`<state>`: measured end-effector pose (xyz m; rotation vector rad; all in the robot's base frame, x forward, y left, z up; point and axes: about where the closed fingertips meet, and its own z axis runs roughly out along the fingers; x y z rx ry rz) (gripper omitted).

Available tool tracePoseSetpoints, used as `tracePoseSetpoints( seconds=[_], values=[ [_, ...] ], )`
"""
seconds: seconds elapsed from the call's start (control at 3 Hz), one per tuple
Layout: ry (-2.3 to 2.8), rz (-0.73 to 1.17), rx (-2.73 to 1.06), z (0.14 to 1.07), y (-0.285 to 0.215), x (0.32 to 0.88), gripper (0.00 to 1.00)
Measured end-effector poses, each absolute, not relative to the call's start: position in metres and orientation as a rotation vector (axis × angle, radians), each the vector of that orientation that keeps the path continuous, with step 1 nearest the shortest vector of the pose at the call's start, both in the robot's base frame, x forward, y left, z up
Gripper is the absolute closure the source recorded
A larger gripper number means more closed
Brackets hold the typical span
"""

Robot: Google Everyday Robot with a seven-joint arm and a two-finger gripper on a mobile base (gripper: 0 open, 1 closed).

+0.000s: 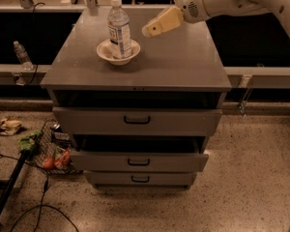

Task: Pick blue plastic bottle from paper bowl and place on counter

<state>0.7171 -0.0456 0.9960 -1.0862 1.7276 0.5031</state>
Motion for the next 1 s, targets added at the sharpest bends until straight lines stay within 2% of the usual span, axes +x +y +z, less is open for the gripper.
tracePoseSetpoints(
  seconds=[1.0],
  values=[
    [1.701,0.716,-1.061,0.922,0.055,0.766,0.00]
  ],
)
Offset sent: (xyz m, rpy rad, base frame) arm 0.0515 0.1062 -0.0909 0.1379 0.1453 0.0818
